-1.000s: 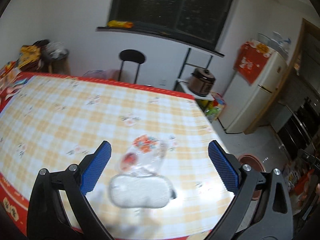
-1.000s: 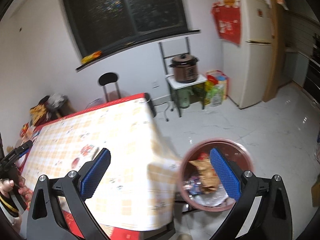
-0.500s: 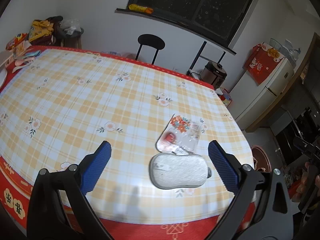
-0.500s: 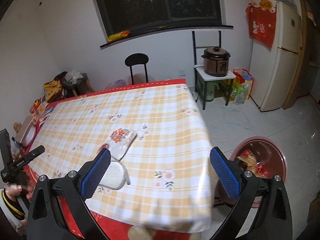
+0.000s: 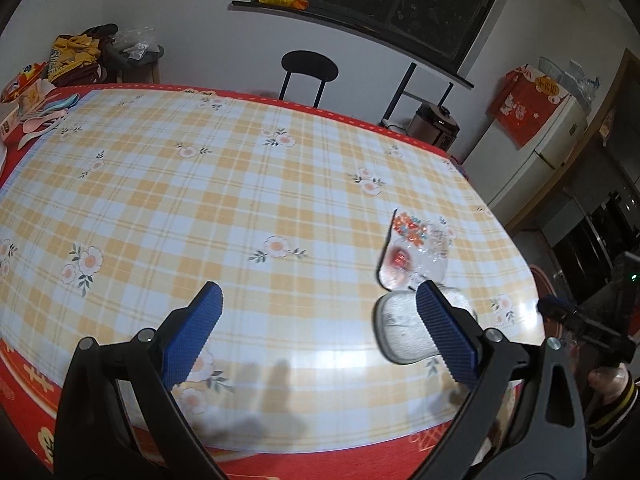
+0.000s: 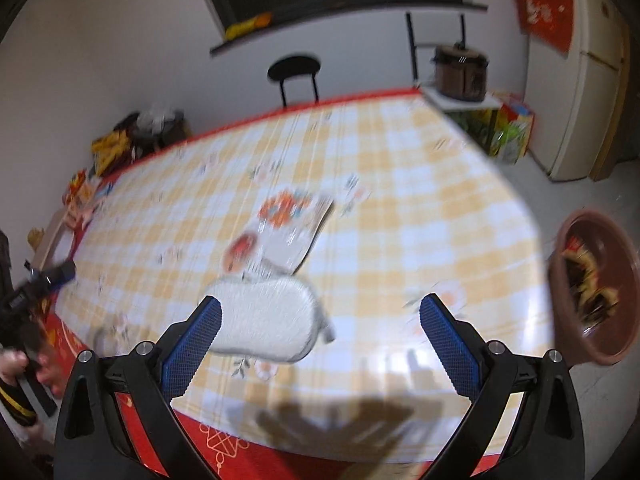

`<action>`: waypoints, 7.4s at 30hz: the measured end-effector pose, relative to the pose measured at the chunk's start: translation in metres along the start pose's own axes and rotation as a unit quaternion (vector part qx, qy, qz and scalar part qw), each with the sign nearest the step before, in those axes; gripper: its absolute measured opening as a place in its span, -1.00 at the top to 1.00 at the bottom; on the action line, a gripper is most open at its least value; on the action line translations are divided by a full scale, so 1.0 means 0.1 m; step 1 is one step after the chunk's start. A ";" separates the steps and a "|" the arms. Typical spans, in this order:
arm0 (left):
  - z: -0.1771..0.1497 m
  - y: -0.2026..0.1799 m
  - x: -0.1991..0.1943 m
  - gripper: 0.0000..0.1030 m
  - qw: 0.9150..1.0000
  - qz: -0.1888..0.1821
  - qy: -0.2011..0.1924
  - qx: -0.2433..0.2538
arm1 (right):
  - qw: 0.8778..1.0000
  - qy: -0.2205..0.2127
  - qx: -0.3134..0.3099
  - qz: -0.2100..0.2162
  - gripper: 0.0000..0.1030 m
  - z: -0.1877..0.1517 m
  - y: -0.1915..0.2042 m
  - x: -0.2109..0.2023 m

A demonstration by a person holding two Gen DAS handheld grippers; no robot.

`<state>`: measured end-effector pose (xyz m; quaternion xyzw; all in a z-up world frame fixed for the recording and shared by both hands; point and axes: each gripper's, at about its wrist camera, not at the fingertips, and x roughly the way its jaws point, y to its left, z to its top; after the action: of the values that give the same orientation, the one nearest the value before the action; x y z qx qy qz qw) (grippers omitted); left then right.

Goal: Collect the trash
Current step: 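Move both tools to the table and grasp the white foam pad with the right tool, then lift the white foam pad off the table with the right tool, then lower the left tool onto the clear plastic food tray and grasp it, then carry the foam pad to the bucket and open the right tool while the left carries the tray, then hold the clear tray over the bucket and open the left tool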

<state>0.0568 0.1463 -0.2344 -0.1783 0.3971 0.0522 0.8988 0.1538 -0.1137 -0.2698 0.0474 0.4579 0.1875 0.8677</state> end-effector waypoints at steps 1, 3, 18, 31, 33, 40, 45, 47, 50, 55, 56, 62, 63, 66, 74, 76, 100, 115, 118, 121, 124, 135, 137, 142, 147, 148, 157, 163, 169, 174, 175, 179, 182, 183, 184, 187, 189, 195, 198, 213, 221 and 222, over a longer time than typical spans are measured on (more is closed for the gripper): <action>-0.01 0.05 0.00 -0.86 1.000 -0.001 0.002 -0.003 | 1.000 0.011 0.001 0.006 -0.89 -0.05 0.04 0.10; -0.03 0.14 -0.01 -0.86 1.000 -0.005 0.004 -0.009 | 1.000 0.026 0.001 0.013 -0.85 -0.11 0.10 0.26; -0.16 0.55 0.01 -0.86 0.999 0.002 0.025 -0.034 | 0.997 0.062 -0.010 0.034 -0.29 0.02 0.04 1.07; -0.14 0.57 0.00 -0.86 0.999 0.000 0.022 -0.038 | 0.996 0.056 0.000 0.076 0.48 0.08 0.17 0.83; -0.11 0.50 0.02 -0.86 0.999 -0.006 0.021 -0.034 | 0.995 0.045 0.001 0.085 0.56 0.12 0.17 0.69; -0.01 0.20 0.11 -0.86 0.999 -0.031 0.020 -0.015 | 0.997 -0.018 -0.004 0.081 0.80 0.33 0.11 0.11; 0.03 -0.06 0.22 -0.85 0.998 -0.053 0.024 0.004 | 0.996 -0.063 -0.008 0.058 0.87 0.43 -0.01 -0.31; 0.04 -0.14 0.26 -0.85 0.998 -0.060 0.026 0.011 | 0.996 -0.078 -0.011 0.045 0.87 0.44 -0.06 -0.44; 0.05 -0.29 0.34 -0.85 0.997 -0.071 0.031 0.023 | 0.995 -0.095 -0.013 0.025 0.87 0.43 -0.13 -0.63; 0.04 -0.49 0.54 -0.84 0.995 -0.083 0.047 0.038 | 0.996 -0.081 -0.029 -0.010 0.87 0.35 -0.24 -0.63; 0.04 -0.52 0.58 -0.84 0.994 -0.084 0.051 0.039 | 0.997 -0.070 -0.027 -0.011 0.87 0.31 -0.27 -0.59; 0.00 -0.66 0.69 -0.84 0.993 -0.087 0.062 0.048 | 0.996 -0.075 -0.035 0.014 0.87 0.25 -0.22 -0.55; 0.00 -0.67 0.69 -0.84 0.993 -0.087 0.063 0.049 | 0.996 -0.075 -0.040 0.016 0.87 0.25 -0.20 -0.53; 0.01 -0.69 0.69 -0.84 0.993 -0.085 0.062 0.047 | 0.996 -0.072 -0.046 0.016 0.86 0.28 -0.17 -0.52; 0.05 -0.64 0.70 -0.84 0.994 -0.080 0.059 0.036 | 0.996 -0.067 -0.051 0.015 0.83 0.32 -0.15 -0.46; 0.05 -0.62 0.71 -0.84 0.994 -0.080 0.059 0.035 | 0.997 -0.063 -0.048 0.011 0.75 0.33 -0.15 -0.44; 0.22 -0.96 1.15 -0.50 0.989 -0.102 0.069 0.083 | 0.997 -0.076 -0.011 0.015 0.73 0.43 -0.33 -0.68; 0.36 -1.74 2.43 -0.42 0.975 -0.032 0.121 0.185 | 0.997 -0.076 0.014 0.021 0.73 0.43 -0.66 -0.69; 0.35 -1.72 2.54 -0.37 0.975 -0.025 0.128 0.182 | 0.997 -0.074 0.017 0.021 0.73 0.44 -0.70 -0.68; 0.32 -1.72 2.57 -0.15 0.974 -0.026 0.125 0.186 | 0.997 -0.072 0.019 0.020 0.73 0.44 -0.74 -0.68; 0.31 -1.74 2.51 -0.13 0.975 -0.029 0.119 0.185 | 0.997 -0.072 0.020 0.020 0.73 0.45 -0.74 -0.68; 0.32 -1.56 1.94 -0.13 0.981 -0.046 0.094 0.164 | 0.996 -0.076 0.018 0.032 0.73 0.48 -0.64 -0.71; 0.31 -1.53 1.82 -0.13 0.981 -0.046 0.088 0.166 | 0.996 -0.083 0.018 0.032 0.73 0.49 -0.63 -0.76; 0.36 -1.52 1.45 -0.13 0.982 -0.052 0.062 0.169 | 0.994 -0.103 0.017 0.036 0.73 0.49 -0.59 -0.92; 0.43 -1.60 1.08 -0.13 0.984 -0.057 0.028 0.165 | 0.992 -0.119 0.025 0.043 0.73 0.49 -0.70 -1.11; 0.44 -1.62 0.99 -0.13 0.985 -0.060 0.021 0.160 | 0.992 -0.119 0.025 0.045 0.73 0.49 -0.73 -1.14; 0.44 -1.97 0.50 -0.13 0.987 -0.085 -0.023 0.133 | 0.985 -0.158 0.065 0.009 0.73 0.56 -1.46 -1.62; 0.39 -2.28 0.35 -0.14 0.987 -0.094 -0.036 0.128 | 0.979 -0.171 0.101 -0.041 0.73 0.53 -2.15 -1.88; 0.35 -2.59 0.30 -0.14 0.986 -0.094 -0.039 0.130 | 0.973 -0.166 0.138 -0.077 0.73 0.41 -2.71 -1.95; 0.34 -2.86 0.28 -0.14 0.985 -0.093 -0.042 0.136 | 0.971 -0.158 0.154 -0.091 0.73 0.32 -3.11 -1.93; 0.34 -2.91 0.28 -0.14 0.985 -0.093 -0.043 0.137 | 0.971 -0.156 0.158 -0.091 0.73 0.31 -3.18 -1.92; 0.36 -3.13 0.25 -0.14 0.984 -0.096 -0.049 0.141 | 0.970 -0.150 0.165 -0.099 0.72 0.30 -3.38 -1.87; 0.36 -3.27 0.22 -0.14 0.983 -0.100 -0.052 0.146 | 0.969 -0.146 0.171 -0.102 0.68 0.31 -3.51 -1.84; 0.36 -3.31 0.21 -0.14 0.982 -0.101 -0.053 0.148 | 0.969 -0.145 0.173 -0.103 0.66 0.30 -3.54 -1.85; 0.36 -3.35 0.21 -0.14 0.982 -0.101 -0.053 0.150 | 0.969 -0.145 0.175 -0.100 0.64 0.31 -3.58 -1.85; 0.36 -3.48 0.21 -0.14 0.980 -0.106 -0.054 0.157 | 0.968 -0.154 0.174 -0.098 0.29 0.34 -3.58 -1.90; 0.37 -3.55 0.22 -0.14 0.979 -0.110 -0.054 0.161 | 0.967 -0.161 0.171 -0.098 0.21 0.35 -3.58 -1.96; 0.37 -3.86 0.25 -0.14 0.973 -0.138 -0.053 0.178 | 0.959 -0.201 0.160 -0.122 -0.77 0.37 -3.51 -2.36; 0.34 -4.08 0.31 -0.14 0.968 -0.157 -0.045 0.189 | 0.956 -0.215 0.155 -0.124 -0.89 0.40 -3.48 -2.57; -0.08 -5.58 1.07 -0.14 0.938 -0.241 0.027 0.248 | 0.942 -0.228 0.165 -0.181 -0.90 -0.06 -3.77 -3.32; -0.42 -6.14 1.65 -0.15 0.928 -0.248 0.074 0.267 | 0.930 -0.218 0.198 -0.219 -0.90 -0.49 -4.11 -3.56; -0.46 -6.21 1.72 -0.15 0.927 -0.247 0.080 0.270 | 0.928 -0.217 0.203 -0.223 -0.90 -0.52 -4.15 -3.58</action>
<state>0.2883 -0.4568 -0.2156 -0.0250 0.4099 -0.2954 0.8626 0.0456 -0.6343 -0.1271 0.1585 0.2858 -0.1228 0.9371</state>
